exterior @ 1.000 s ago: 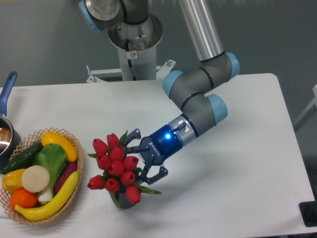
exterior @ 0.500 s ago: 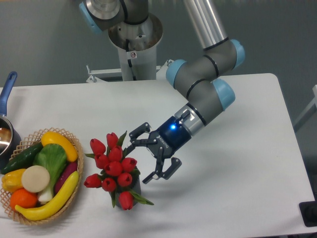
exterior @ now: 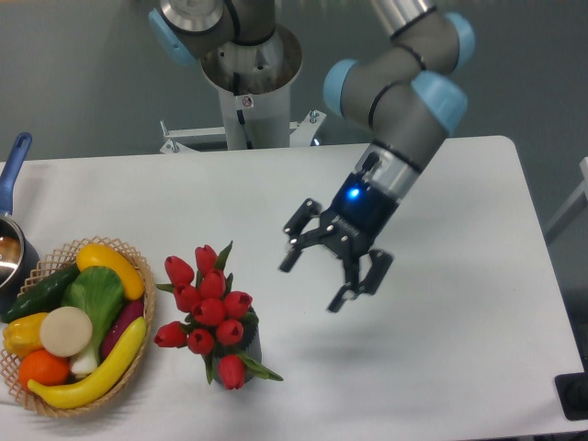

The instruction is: Insert the flowers into the vase

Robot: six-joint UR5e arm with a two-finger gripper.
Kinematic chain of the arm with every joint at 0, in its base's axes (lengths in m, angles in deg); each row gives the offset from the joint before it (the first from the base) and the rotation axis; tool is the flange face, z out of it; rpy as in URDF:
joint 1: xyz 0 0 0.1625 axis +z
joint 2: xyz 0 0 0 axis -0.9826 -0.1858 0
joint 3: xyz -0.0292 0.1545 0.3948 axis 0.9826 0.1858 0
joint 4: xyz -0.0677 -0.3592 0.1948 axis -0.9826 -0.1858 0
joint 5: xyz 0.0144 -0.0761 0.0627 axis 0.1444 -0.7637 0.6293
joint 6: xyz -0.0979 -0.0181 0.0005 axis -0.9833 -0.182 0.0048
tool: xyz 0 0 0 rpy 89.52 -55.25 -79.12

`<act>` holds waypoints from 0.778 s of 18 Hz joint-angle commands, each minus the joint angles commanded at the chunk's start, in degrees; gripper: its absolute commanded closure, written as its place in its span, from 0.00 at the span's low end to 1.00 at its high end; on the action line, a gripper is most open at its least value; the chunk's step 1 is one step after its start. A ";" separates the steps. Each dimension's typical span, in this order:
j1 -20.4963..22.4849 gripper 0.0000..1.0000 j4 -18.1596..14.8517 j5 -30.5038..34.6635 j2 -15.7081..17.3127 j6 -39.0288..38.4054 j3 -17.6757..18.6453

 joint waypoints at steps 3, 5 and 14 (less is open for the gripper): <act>1.41 0.00 -2.53 7.10 2.63 -0.18 -3.60; 1.85 0.00 -7.62 13.78 3.69 0.44 -6.14; 5.10 0.00 -21.35 26.38 9.14 17.92 -7.75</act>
